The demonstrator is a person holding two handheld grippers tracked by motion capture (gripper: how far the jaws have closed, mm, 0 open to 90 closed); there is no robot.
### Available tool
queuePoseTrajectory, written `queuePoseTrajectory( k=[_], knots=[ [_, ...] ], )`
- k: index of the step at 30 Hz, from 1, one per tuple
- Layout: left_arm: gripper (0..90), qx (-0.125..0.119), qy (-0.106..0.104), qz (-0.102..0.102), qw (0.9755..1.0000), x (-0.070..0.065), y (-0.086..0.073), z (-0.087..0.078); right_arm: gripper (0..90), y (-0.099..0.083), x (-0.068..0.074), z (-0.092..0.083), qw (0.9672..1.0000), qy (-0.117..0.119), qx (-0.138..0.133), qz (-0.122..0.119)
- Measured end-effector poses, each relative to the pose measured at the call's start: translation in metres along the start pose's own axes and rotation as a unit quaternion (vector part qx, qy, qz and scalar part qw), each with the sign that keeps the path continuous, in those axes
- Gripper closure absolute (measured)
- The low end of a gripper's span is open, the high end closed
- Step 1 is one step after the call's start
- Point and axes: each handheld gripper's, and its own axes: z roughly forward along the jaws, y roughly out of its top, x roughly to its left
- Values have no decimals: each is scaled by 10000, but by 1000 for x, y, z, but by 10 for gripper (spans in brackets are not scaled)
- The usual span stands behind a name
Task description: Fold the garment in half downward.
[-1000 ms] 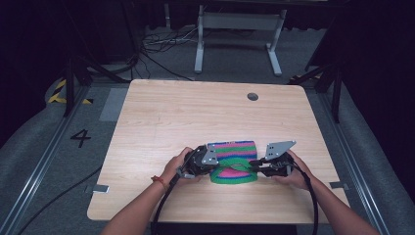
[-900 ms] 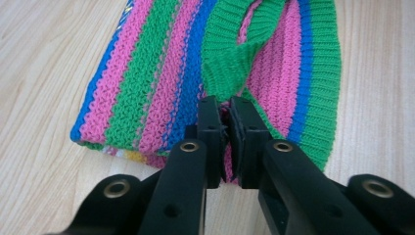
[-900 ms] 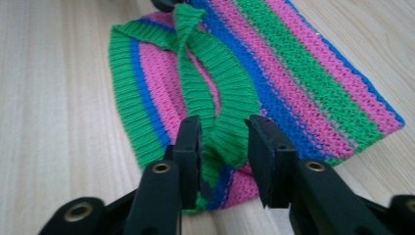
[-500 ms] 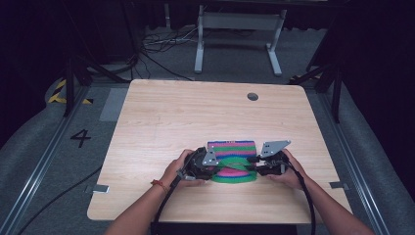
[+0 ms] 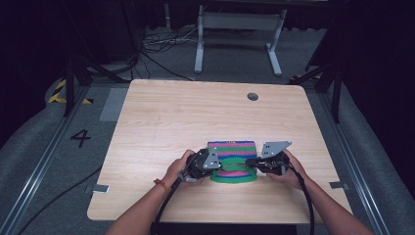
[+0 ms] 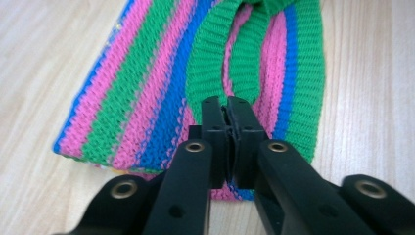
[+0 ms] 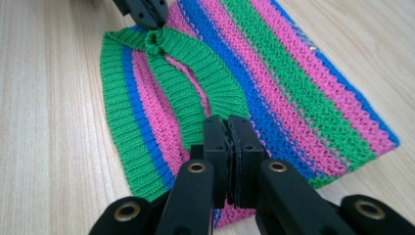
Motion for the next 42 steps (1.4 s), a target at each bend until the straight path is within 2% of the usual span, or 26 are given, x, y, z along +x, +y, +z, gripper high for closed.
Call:
queuePoseTrajectory(
  k=[2, 7, 11, 13, 14, 15, 16, 17, 18, 19, 20, 21, 23, 24, 25, 27, 29, 31, 34, 38, 42],
  knots=[
    [896, -116, 33, 64, 9999, 0, 3, -6, 882, 2, 0, -3, 10000, -10, -57, -5],
    [897, -230, -15, 164, 9996, -2, 7, -13, 882, 5, 0, -13, 9998, 16, -185, -8],
    [897, -295, -176, 245, 9991, -5, 8, -19, 882, 6, 1, -21, 9996, 140, -226, -24],
    [897, -241, -270, 270, 9990, -7, 7, -20, 882, 5, 3, -22, 9995, 234, -182, -68],
    [897, -163, -335, 344, 9987, -9, 6, -18, 881, 4, 7, -22, 9994, 279, -68, -205],
    [897, -163, -335, 344, 9987, -9, 6, -18, 881, 4, 7, -22, 9994, 279, -68, -205],
    [897, -60, -358, 378, 9986, -11, 5, -17, 880, 4, 8, -22, 9993, 297, -41, -231],
    [898, -8, -428, 402, 9983, -12, 4, -14, 877, 1, 11, -21, 9988, 368, 94, -323],
    [898, 78, -513, 398, 9979, -14, 2, -11, 875, 0, 13, -19, 9987, 364, 177, -304],
    [898, 78, -513, 398, 9979, -14, 2, -11, 873, -2, 13, -17, 9984, 376, 241, -335],
    [898, 248, -577, 436, 9971, -15, 0, -6, 870, -5, 14, -15, 9980, 426, 322, -334],
    [898, 248, -577, 436, 9971, -15, 0, -6, 870, -5, 14, -15, 9980, 426, 322, -334],
    [897, 394, -563, 357, 9970, -15, -4, 1, 853, -10, 14, -10, 9975, 468, 426, -325],
    [896, 353, -584, 279, 9973, -14, -6, 3, 850, -12, 14, -8, 9973, 493, 448, -294],
    [896, 347, -578, 201, 9975, -13, -6, 3, 848, -14, 13, -7, 9977, 526, 377, -202],
    [896, 383, -481, 181, 9979, -11, -7, 3, 838, -16, 12, -6, 9979, 557, 323, -102],
    [896, 419, -476, 98, 9979, -9, -9, 5, 830, -18, 12, -5, 9982, 537, 270, -9],
    [897, 377, -479, -31, 9981, -5, -11, 5, 830, -18, 12, -4, 9982, 535, 258, -17],
    [896, 326, -441, -122, 9984, -1, -13, 6, 828, -17, 12, -2, 9989, 417, 236, -5],
    [897, 208, -479, -339, 9981, 5, -16, 8, 829, -15, 10, 2, 9995, 244, 210, -10],
    [896, 156, -460, -383, 9981, 7, -17, 9, 828, -15, 7, 3, 9996, 180, 154, 155]
  ],
)
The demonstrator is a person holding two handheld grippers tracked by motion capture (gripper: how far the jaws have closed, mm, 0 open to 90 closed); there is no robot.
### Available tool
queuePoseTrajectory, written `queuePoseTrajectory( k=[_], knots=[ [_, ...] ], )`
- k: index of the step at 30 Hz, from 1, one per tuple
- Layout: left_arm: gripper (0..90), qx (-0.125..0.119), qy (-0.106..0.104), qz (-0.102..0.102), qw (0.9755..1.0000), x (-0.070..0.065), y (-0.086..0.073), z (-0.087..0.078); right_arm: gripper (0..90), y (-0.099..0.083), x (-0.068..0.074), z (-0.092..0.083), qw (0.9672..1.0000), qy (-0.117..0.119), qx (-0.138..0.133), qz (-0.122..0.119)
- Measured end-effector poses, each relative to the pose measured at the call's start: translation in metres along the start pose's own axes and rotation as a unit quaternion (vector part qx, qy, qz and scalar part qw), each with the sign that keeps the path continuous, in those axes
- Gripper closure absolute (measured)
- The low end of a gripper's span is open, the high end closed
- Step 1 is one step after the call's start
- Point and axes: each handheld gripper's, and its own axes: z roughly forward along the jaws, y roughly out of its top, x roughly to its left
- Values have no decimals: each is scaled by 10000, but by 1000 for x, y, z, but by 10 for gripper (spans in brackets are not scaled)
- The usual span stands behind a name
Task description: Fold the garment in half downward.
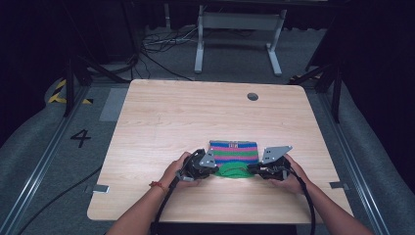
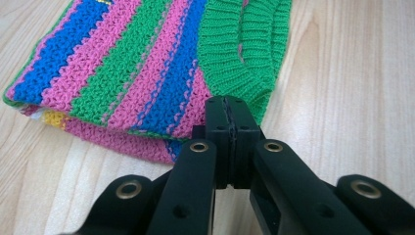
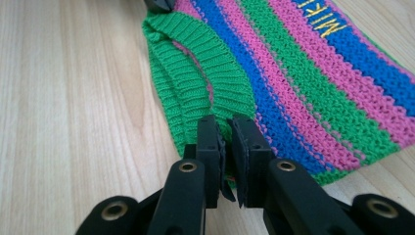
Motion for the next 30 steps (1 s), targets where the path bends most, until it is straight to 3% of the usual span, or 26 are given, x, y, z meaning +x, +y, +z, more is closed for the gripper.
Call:
queuePoseTrajectory(
  k=[9, 16, 22, 28, 30],
  knots=[
    [881, 24, 62, 80, 9999, -1, 6, -6, 795, 4, 2, -6, 9999, -47, 12, -102],
    [840, -99, 81, 95, 9999, -5, 12, -16, 777, 10, 3, -21, 9994, -275, -167, -101],
    [685, -174, 268, 33, 9995, -6, 17, -29, 745, 15, 2, -37, 9987, -448, -238, -73],
    [567, -93, 597, -13, 9982, -4, 19, -45, 686, 13, 2, -50, 9975, -693, -156, -35],
    [499, -119, 701, -72, 9974, -5, 16, -50, 666, 10, 3, -57, 9969, -777, -62, -131]
  ],
)
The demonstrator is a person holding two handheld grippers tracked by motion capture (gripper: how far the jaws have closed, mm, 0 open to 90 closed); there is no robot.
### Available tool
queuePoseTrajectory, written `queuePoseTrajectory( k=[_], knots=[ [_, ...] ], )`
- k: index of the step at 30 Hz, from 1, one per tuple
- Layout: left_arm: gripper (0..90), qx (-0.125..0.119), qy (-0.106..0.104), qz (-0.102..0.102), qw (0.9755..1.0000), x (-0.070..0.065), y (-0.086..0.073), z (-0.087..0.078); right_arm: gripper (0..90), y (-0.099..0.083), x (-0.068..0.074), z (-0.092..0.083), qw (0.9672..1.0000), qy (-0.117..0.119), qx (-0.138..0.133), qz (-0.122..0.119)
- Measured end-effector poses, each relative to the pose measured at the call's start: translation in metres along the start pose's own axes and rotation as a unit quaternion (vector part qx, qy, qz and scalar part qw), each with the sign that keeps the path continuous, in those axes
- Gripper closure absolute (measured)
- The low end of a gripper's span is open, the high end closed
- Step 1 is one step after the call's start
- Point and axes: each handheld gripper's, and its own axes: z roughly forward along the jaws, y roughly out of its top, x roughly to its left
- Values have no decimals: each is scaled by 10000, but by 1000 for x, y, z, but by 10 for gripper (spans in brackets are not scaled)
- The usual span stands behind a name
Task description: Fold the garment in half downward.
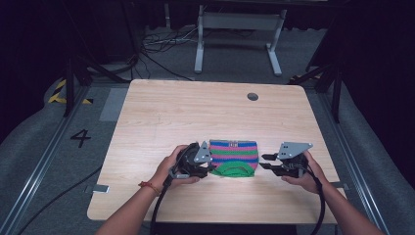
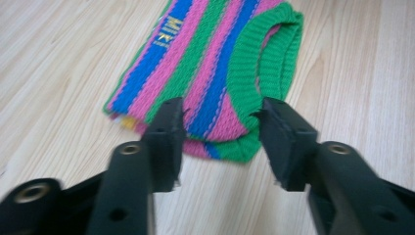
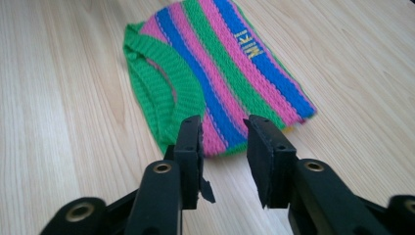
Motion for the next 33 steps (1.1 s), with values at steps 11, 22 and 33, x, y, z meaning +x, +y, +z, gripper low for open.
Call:
queuePoseTrajectory(
  k=[11, 22, 33],
  knots=[
    [332, 117, 295, -381, 9988, 2, -31, -21, 438, -19, 1, -25, 9991, -373, 96, 157],
    [294, 355, 676, -504, 9958, 5, -63, -39, 294, -37, -1, -34, 9963, -766, 121, 384],
    [246, 493, 739, -678, 9937, 3, -91, -54, 254, -63, -4, -43, 9915, -1048, 303, 712]
  ],
)
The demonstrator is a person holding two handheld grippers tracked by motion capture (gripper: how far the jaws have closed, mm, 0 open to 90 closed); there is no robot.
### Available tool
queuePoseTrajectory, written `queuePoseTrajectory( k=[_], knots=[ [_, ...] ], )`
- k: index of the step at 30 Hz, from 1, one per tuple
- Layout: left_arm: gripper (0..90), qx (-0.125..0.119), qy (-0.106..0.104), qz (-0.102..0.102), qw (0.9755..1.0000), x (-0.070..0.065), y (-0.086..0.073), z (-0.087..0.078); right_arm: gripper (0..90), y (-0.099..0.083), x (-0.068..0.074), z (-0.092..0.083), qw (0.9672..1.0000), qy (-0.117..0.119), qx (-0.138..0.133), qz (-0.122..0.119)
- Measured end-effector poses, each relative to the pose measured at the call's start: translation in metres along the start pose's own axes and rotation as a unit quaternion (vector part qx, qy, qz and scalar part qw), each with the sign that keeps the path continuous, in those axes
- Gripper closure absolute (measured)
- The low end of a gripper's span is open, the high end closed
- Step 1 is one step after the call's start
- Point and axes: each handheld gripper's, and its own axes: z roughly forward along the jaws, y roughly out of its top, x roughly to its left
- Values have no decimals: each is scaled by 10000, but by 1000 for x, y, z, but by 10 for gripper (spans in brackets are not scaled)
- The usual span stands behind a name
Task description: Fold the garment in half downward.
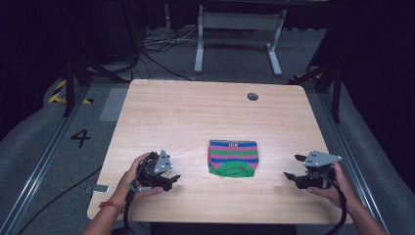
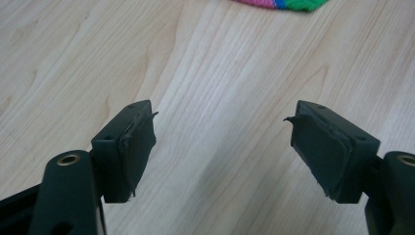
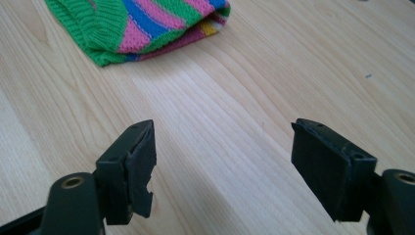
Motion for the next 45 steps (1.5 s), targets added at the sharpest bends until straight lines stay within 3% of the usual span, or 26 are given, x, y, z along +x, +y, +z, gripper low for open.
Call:
queuePoseTrajectory(
  k=[15, 19, 22, 26, 31, 34, 38, 40, 41, 45],
  knots=[
    [190, -27, 128, -308, 9994, 5, -30, -12, 220, -40, -8, -10, 9987, -161, 106, 467],
    [185, 83, 211, -346, 9991, 8, -38, -17, 202, -51, -9, -15, 9984, -159, 49, 543],
    [179, -20, 176, -530, 9984, 13, -44, -23, 184, -58, -10, -19, 9981, -110, -79, 606],
    [174, -122, 157, -675, 9975, 16, -51, -28, 183, -68, -11, -22, 9972, -196, -45, 717],
    [175, -207, 173, -1009, 9945, 22, -67, -31, 182, -81, -13, -21, 9930, -346, -16, 1133],
    [175, -188, 111, -1105, 9936, 24, -73, -31, 162, -86, -14, -19, 9919, -350, 32, 1224],
    [173, -69, 122, -1421, 9898, 25, -87, -27, 152, -90, -19, -18, 9879, -168, -24, 1539],
    [166, -139, 84, -1515, 9883, 25, -90, -26, 147, -90, -20, -17, 9880, -173, -25, 1532],
    [166, -167, 72, -1660, 9860, 25, -92, -27, 146, -90, -20, -17, 9881, -165, -27, 1527],
    [152, -109, 130, -1752, 9844, 23, -91, -26, 144, -90, -21, -16, 9884, -149, -23, 1514]
  ],
)
